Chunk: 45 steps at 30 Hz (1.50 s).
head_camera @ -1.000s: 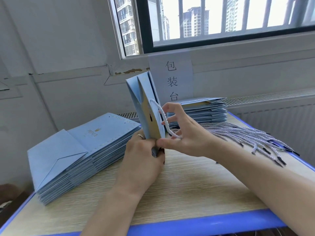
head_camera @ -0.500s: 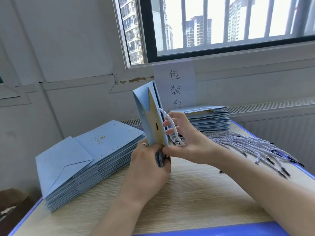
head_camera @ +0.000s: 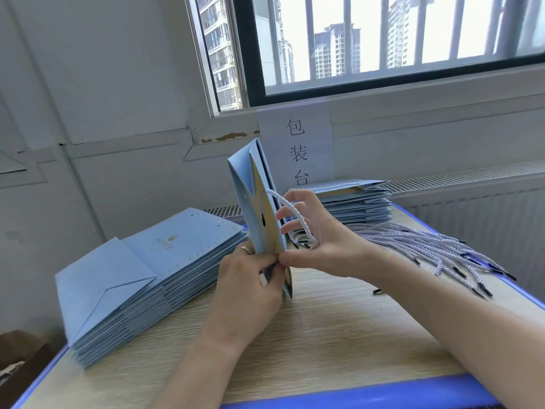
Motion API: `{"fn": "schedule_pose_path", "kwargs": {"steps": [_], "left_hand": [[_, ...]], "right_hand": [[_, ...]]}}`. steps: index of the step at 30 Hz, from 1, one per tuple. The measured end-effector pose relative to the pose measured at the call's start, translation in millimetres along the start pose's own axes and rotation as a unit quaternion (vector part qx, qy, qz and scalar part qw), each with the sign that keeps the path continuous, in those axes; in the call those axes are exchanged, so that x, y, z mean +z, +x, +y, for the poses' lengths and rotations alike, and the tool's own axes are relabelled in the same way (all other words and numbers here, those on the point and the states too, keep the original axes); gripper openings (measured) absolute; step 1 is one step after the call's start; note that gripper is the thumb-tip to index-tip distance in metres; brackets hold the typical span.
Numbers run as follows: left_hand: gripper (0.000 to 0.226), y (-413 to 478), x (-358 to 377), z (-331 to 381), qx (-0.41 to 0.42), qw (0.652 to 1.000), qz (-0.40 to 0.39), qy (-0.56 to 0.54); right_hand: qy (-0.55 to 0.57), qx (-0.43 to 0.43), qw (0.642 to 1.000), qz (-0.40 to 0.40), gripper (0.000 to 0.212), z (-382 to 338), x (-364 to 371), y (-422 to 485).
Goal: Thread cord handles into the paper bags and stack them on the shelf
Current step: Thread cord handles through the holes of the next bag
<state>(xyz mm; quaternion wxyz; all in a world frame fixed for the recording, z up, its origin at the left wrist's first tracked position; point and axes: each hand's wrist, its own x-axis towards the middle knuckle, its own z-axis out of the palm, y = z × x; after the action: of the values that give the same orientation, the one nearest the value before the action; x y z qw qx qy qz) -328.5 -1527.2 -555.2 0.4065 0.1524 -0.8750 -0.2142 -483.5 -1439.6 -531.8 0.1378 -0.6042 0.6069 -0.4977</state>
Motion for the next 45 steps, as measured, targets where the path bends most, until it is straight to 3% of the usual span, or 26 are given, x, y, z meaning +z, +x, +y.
{"fn": "schedule_pose_path", "kwargs": {"steps": [4,9,14,18,21,25,34,45], "left_hand": [[0.019,0,2,-2,-0.017,1.0,-0.009,-0.021],[0.022,-1,6,-5,0.009,0.997,-0.053,0.055],[0.007,0,3,1,0.01,0.995,-0.023,0.097],[0.043,0,1,3,0.018,0.993,-0.034,0.107],[0.062,-3,-6,18,0.037,0.998,-0.034,0.036],[0.089,-4,-10,23,0.056,0.998,0.013,-0.001],[0.021,30,-2,23,0.09,0.978,0.173,0.069],[0.006,30,-3,1,0.144,0.965,0.199,0.095]], "right_hand": [[-0.006,-0.004,1.0,0.012,0.069,-2,0,-2],[0.022,-0.001,0.999,0.028,0.07,-3,2,-1],[0.023,-0.008,0.999,0.031,0.068,-1,1,1],[0.022,-0.008,0.999,0.028,0.07,0,-2,3],[0.021,-0.01,0.999,0.028,0.069,0,-4,3],[0.017,-0.015,0.999,0.025,0.067,-4,-3,1],[0.012,-0.033,0.999,0.023,0.067,-8,-3,0],[0.018,-0.028,0.999,0.016,0.065,-2,8,1]]}}
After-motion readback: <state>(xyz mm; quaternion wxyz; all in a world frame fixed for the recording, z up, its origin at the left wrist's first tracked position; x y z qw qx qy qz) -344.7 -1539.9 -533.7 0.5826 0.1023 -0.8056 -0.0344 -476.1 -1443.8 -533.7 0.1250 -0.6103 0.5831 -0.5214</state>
